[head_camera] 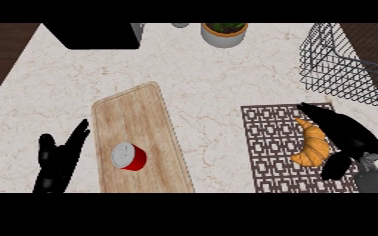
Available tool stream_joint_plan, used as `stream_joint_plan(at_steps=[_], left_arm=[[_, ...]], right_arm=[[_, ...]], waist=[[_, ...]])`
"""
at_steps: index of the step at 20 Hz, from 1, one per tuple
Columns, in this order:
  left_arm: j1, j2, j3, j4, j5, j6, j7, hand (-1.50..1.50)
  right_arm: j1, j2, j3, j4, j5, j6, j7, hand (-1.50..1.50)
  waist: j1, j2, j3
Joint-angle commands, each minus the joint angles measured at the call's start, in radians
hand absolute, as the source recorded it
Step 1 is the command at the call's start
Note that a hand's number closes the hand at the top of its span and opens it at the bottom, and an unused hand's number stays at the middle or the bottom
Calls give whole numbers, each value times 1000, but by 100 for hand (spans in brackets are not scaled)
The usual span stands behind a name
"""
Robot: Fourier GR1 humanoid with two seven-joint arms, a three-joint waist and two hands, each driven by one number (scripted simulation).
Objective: Pick the croissant from the placemat and place it in the basket
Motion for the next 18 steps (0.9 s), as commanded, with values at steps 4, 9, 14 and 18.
stream_joint_plan(at_steps=[4, 9, 14, 18], left_arm=[[2, -7, 21, 31, 15, -31, 53, 0], [38, -33, 9, 110, -18, -50, -72, 0], [-17, -14, 36, 55, -9, -48, 40, 0], [22, -11, 42, 57, -14, -59, 3, 0]], right_arm=[[41, 17, -28, -60, 15, 45, -4, -150], [33, 61, -23, 63, 83, -60, -67, -150], [-33, 62, -31, 176, 124, -76, -139, 150], [-55, 60, 21, 200, 213, -164, -191, 150]], waist=[[-5, 4, -9], [-3, 6, -9], [-1, 6, -8], [3, 7, -8]])
